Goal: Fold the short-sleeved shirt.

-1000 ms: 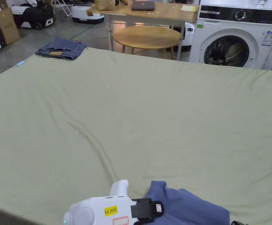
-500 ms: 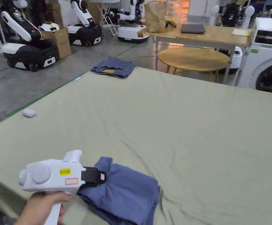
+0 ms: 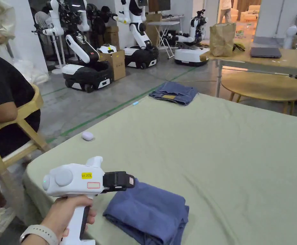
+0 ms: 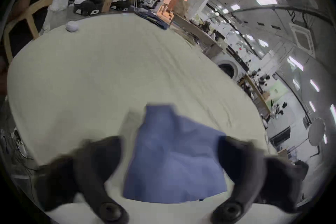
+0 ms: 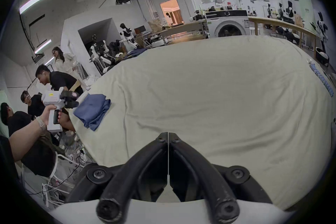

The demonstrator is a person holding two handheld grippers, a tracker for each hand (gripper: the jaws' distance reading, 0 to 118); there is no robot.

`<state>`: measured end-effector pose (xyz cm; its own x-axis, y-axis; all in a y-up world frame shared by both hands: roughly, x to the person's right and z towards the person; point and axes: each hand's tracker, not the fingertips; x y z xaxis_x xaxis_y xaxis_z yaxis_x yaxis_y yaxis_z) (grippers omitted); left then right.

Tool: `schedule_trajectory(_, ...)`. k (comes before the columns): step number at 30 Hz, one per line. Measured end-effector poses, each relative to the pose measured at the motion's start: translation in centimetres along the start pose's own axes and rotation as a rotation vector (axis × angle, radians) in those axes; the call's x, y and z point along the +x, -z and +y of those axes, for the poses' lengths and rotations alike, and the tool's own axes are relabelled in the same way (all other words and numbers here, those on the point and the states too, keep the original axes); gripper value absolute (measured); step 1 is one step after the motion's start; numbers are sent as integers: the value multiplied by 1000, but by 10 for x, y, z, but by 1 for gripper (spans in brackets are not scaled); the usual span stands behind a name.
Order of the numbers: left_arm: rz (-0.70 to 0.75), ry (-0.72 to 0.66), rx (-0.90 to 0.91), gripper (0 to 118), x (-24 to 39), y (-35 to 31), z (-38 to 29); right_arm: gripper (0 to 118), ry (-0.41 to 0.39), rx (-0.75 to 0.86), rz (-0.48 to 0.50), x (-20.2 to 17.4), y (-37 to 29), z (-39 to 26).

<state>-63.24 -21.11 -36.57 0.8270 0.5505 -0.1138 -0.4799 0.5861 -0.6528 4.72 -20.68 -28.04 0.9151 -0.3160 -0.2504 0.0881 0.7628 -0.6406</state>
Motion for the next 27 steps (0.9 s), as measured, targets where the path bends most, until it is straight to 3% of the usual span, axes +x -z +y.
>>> schedule_trajectory(7,212,-20,60,112,-19,-52,15,0,-13,18,19,-5,-6,0)
schedule_trajectory(8,243,-22,38,96,-20,-54,13,0,-13,20,20,-5,-7,0)
schedule_trajectory(9,271,-14,21,34,-20,-54,10,0,-12,24,23,-5,-10,0)
schedule_trajectory(10,339,10,-2,0,-16,-48,5,0,-11,28,24,-6,-13,0)
schedule_trajectory(11,416,48,0,0,-11,-45,1,0,-10,31,24,-6,-15,1)
schedule_trajectory(14,383,100,-24,0,14,-36,-10,0,-19,50,16,-4,-24,3)
schedule_trajectory(18,335,272,113,0,97,-25,-17,0,-41,94,-23,1,-34,22)
schedule_trajectory(22,309,489,297,0,214,-19,-33,0,-117,199,-169,7,-45,63)
schedule_trajectory(27,119,585,473,0,337,-25,-58,0,-191,362,-332,13,-78,132)
